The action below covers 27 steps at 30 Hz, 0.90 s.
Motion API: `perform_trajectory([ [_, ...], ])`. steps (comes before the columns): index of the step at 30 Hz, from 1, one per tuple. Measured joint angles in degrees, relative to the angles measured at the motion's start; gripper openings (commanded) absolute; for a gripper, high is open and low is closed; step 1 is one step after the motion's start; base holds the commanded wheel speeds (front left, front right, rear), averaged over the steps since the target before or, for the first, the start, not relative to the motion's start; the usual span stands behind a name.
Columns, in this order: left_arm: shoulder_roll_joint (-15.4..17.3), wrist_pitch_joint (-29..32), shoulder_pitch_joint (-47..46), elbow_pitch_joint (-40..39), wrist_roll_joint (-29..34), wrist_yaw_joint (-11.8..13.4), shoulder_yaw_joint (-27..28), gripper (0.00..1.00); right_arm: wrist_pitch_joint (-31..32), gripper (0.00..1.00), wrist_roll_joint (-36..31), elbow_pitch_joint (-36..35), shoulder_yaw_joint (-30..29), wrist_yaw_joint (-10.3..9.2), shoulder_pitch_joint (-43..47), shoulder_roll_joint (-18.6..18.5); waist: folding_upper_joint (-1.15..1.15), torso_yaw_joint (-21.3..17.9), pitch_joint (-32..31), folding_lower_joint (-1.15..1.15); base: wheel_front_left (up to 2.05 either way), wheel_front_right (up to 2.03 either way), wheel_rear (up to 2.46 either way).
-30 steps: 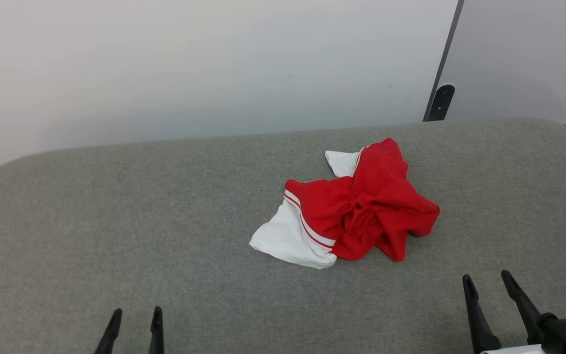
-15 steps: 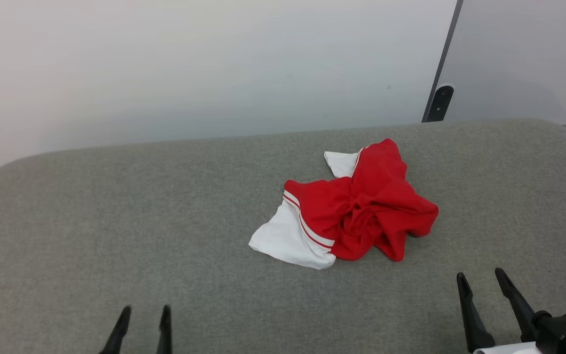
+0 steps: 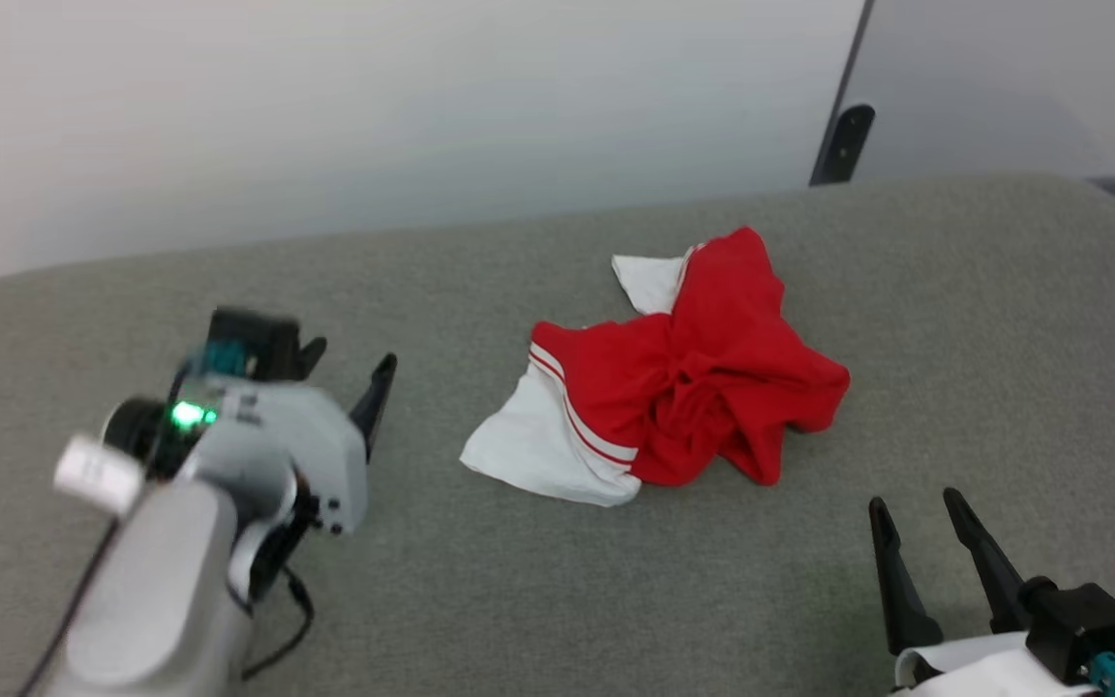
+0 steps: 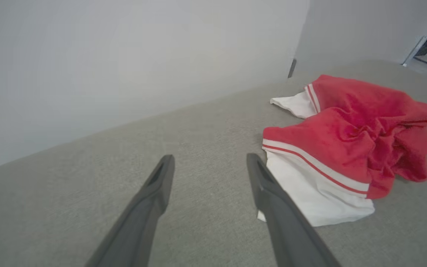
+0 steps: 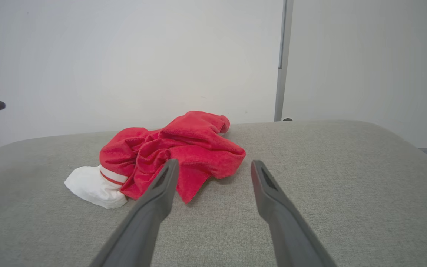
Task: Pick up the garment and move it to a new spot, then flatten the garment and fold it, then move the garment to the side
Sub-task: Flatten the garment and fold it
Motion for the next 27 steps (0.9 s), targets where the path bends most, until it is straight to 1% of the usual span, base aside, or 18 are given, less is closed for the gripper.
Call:
perform_trajectory([
  [2,1.2,6.2,-4.1,3.2,-4.0,0.0,-3.4,1.00,-0.4,1.00,0.2,0.7,0.4,0.00,-0.9,0.2,0.00,-0.6,0.9,0.00,0.00,0.00,0.00],
  [5,2.9,13.9,-7.3,6.5,-10.5,0.0,-8.9,1.00,-1.1,1.00,0.5,2.0,0.8,-0.01,-2.0,0.5,0.00,-1.9,2.2,0.00,0.00,0.00,0.00],
  [9,5.9,21.3,-9.7,8.3,-18.0,0.0,-16.5,1.00,-1.7,1.00,0.7,3.2,1.4,0.00,-3.3,0.7,0.00,-3.6,3.6,0.00,0.00,0.00,0.00],
  [13,8.1,22.5,-12.5,11.1,-22.4,-0.1,-20.0,1.00,-2.0,1.00,0.8,4.1,1.8,0.00,-4.3,0.8,0.00,-5.2,4.9,0.00,0.00,0.00,0.00],
  [20,8.2,23.9,-16.4,16.0,-27.6,-0.1,-25.0,1.00,-2.2,1.00,0.9,4.7,2.7,0.00,-6.2,0.9,0.00,-7.5,6.9,0.00,0.00,0.00,0.00],
  [23,8.3,22.9,-17.7,18.1,-28.6,-0.1,-26.7,1.00,-2.3,1.00,1.0,4.8,3.0,0.00,-6.8,1.0,0.00,-8.3,7.7,0.00,0.00,0.00,0.00],
  [25,8.2,22.6,-18.2,19.2,-30.5,-0.1,-27.3,1.00,-2.3,1.00,1.0,4.7,3.0,0.00,-7.0,1.0,0.00,-8.8,8.2,0.00,0.00,0.00,0.00],
  [27,8.1,23.0,-18.6,19.5,-32.9,-0.1,-27.9,0.38,-2.3,1.00,1.4,4.6,2.9,0.00,-7.1,1.1,0.00,-9.2,8.5,0.00,0.00,0.00,0.00],
])
